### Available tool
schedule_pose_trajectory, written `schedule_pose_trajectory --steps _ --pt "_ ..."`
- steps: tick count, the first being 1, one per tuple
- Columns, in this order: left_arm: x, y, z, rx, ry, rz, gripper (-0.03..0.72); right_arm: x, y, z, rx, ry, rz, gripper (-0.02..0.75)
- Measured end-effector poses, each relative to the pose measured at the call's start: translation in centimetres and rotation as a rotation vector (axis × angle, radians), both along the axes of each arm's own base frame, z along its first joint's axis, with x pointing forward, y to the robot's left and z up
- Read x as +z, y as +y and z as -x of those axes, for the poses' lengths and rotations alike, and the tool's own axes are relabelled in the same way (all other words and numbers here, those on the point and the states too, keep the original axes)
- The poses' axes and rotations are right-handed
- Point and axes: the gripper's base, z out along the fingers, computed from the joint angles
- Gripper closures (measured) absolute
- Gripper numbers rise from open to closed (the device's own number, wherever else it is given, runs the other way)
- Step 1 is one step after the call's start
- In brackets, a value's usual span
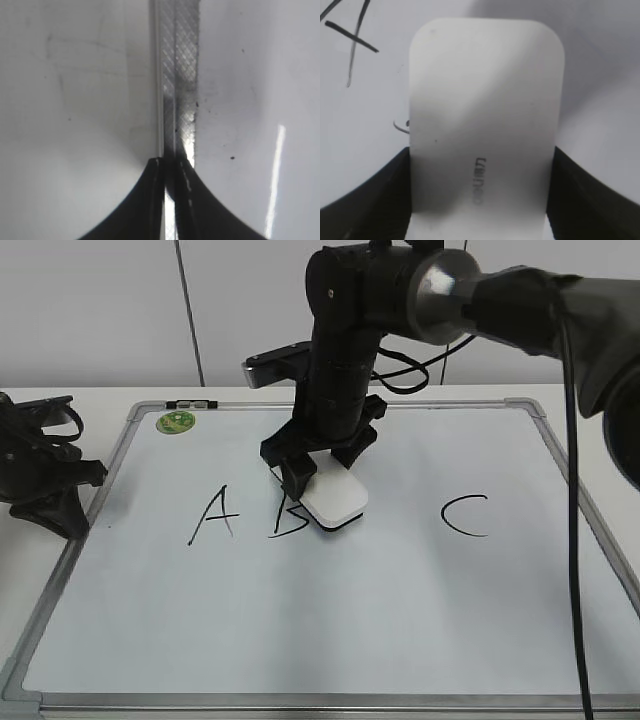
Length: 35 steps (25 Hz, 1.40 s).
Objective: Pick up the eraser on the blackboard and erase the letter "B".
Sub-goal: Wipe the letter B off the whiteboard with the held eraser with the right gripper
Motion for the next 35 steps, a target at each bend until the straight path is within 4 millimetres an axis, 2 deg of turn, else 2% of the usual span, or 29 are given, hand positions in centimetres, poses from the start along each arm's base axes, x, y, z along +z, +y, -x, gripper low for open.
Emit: schedule_pose_trajectory --steps 7,17,23,35 --pt "0.0 0.0 0.0 -0.003 0.0 -0.003 0.678 -2.3 0.1 -0.9 0.006 -0.016 0.042 0.194" --pt "0.0 0.0 0.0 -0.004 0.0 -0.005 0.678 -2.2 0.2 -1.6 0.01 -0.095 0.035 0.194" --pt "0.0 0.1 0.0 -0.004 0.0 -0.006 0.678 -3.1 0.2 -1.7 0.013 -0.082 0.052 0.194" --pt "0.0 0.1 0.0 -0.004 0.0 -0.006 0.678 -3.5 0.4 -1.7 0.008 -0.07 0.036 0.194"
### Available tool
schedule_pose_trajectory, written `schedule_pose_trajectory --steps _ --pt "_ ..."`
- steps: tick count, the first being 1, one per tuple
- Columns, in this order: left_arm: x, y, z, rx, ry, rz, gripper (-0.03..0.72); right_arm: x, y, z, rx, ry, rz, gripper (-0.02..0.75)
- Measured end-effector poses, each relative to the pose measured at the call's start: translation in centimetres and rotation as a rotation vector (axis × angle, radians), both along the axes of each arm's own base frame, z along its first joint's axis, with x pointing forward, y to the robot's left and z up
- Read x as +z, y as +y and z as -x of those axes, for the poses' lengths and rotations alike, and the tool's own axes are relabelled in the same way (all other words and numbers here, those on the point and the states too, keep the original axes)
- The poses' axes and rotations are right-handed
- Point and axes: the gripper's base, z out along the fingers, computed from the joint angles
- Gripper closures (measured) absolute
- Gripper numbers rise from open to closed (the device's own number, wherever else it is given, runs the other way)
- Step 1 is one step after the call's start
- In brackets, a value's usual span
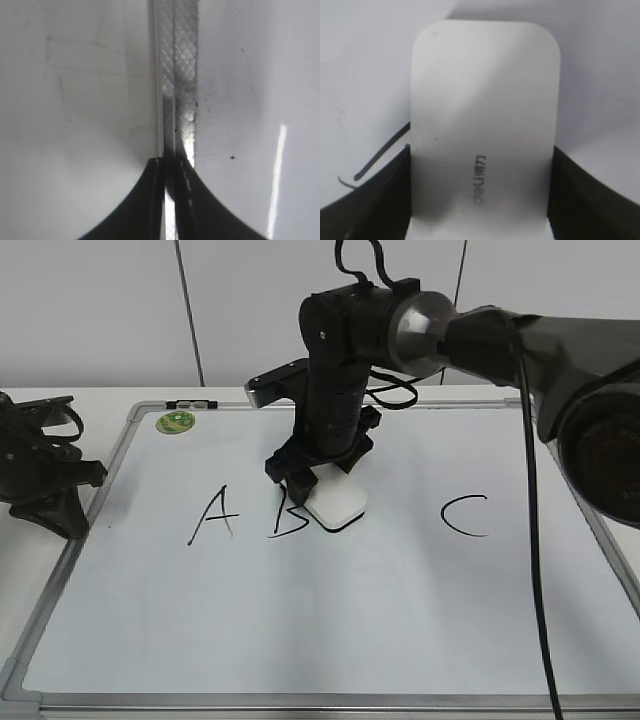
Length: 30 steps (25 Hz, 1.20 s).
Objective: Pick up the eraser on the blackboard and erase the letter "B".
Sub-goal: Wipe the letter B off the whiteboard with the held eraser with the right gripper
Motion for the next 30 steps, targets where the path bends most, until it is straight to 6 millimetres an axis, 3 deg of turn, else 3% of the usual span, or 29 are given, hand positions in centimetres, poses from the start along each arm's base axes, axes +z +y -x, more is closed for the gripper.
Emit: schedule_pose_trajectory --steps 14,24,30 --pt "0.0 0.0 0.0 0.001 0.0 0.0 0.678 -0.1 0.6 0.8 -0.01 0.08 -0.04 0.195" --pt "0.0 0.0 0.0 0.002 0.0 0.0 0.678 -0.2 4.7 3.9 0.116 0.057 0.024 0.195" --pt "0.0 0.0 0.0 0.001 0.0 -0.002 0.678 -0.2 5.4 4.5 0.141 0.042 0.045 0.195"
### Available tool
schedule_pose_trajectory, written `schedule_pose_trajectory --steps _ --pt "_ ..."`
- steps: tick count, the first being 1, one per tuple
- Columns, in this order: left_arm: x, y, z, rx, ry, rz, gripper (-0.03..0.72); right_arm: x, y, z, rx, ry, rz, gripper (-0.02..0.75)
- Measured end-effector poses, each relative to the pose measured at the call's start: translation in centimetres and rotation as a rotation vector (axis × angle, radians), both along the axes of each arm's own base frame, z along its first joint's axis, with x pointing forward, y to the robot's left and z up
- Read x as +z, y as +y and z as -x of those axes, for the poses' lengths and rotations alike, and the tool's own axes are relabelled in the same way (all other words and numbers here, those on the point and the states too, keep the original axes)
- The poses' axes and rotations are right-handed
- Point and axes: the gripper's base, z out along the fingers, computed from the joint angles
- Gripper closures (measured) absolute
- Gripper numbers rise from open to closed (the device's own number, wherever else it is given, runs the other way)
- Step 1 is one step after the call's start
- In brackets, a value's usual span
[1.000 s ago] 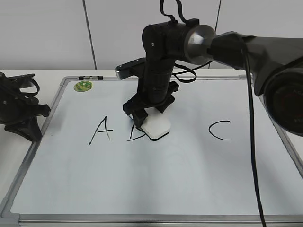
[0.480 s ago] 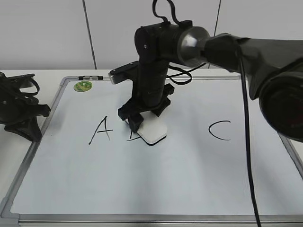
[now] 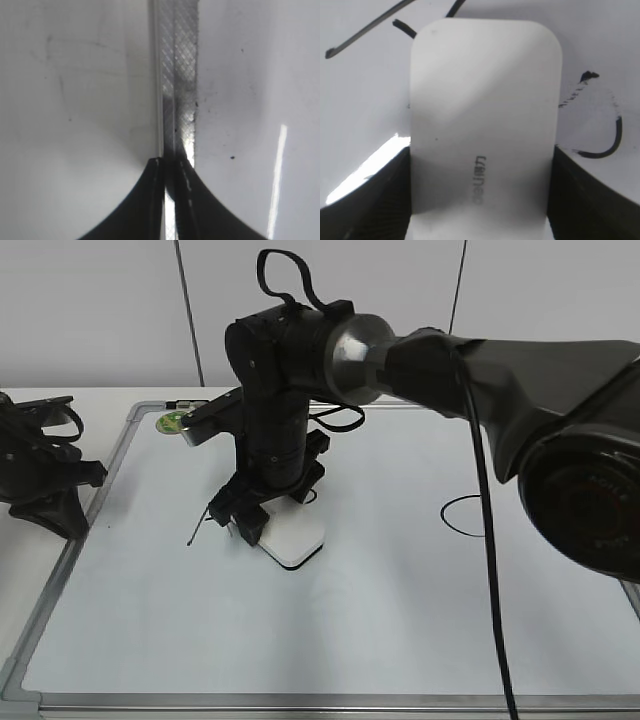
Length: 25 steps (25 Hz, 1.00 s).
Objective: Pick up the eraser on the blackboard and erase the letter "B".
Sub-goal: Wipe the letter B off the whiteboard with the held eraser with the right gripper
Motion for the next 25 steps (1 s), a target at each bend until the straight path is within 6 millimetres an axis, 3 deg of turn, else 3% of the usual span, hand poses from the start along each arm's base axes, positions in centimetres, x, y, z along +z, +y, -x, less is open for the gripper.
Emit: schedule_pose_trajectory --steps 13,25 --pt "0.0 0.0 0.0 0.0 -0.002 0.0 0.678 0.0 -1.1 -0.9 -0.096 -0.003 0.003 0.195" --pt "0.0 0.0 0.0 0.0 -0.002 0.0 0.678 0.1 -7.1 -4.9 -0.303 -0.005 0.013 0.195"
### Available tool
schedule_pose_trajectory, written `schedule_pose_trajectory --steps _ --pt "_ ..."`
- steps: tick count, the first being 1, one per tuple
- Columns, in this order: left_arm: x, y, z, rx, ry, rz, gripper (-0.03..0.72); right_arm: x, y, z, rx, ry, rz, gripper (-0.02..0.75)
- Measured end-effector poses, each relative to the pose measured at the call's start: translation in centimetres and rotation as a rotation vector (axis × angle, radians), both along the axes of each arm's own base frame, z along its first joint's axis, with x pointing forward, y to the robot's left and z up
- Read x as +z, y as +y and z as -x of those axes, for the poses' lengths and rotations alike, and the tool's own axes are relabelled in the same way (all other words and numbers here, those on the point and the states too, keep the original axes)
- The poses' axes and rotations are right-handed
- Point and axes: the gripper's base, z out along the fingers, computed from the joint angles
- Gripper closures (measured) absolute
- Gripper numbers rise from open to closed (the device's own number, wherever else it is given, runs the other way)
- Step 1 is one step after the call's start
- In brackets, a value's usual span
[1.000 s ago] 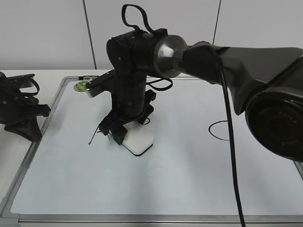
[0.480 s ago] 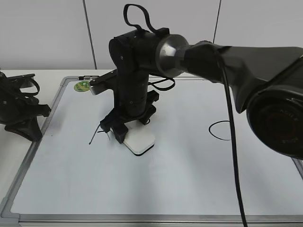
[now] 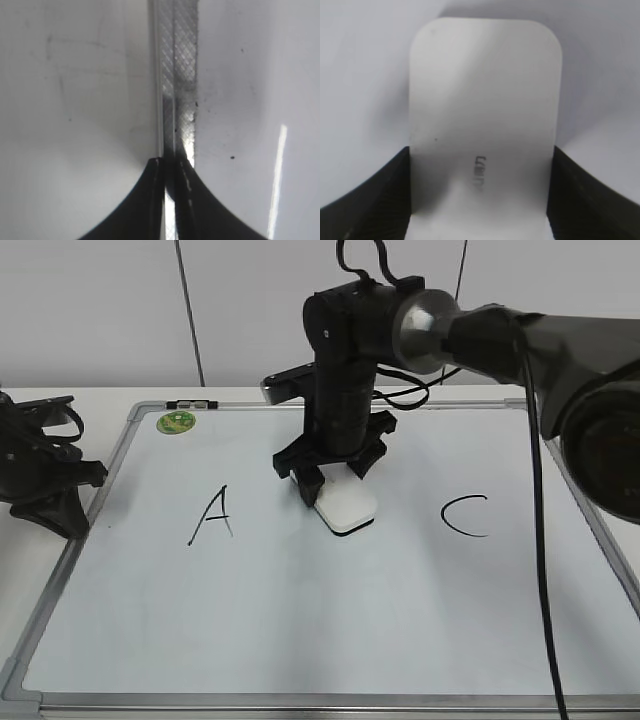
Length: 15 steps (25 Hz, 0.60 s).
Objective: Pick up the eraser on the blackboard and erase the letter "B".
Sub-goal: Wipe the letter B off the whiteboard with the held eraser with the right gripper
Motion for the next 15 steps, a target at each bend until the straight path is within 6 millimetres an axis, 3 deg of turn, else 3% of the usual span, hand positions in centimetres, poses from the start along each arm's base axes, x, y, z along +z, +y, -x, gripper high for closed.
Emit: schedule_pose_trajectory --steps 5,15 --pt "0.0 0.0 0.0 0.0 0.0 -0.001 0.678 0.0 -1.7 -0.9 -0.038 -0.006 0.018 0.195" --pt "0.0 0.0 0.0 -0.002 0.002 -0.002 0.678 1.3 -2.6 -1.4 -0.043 -0.042 0.058 0.195"
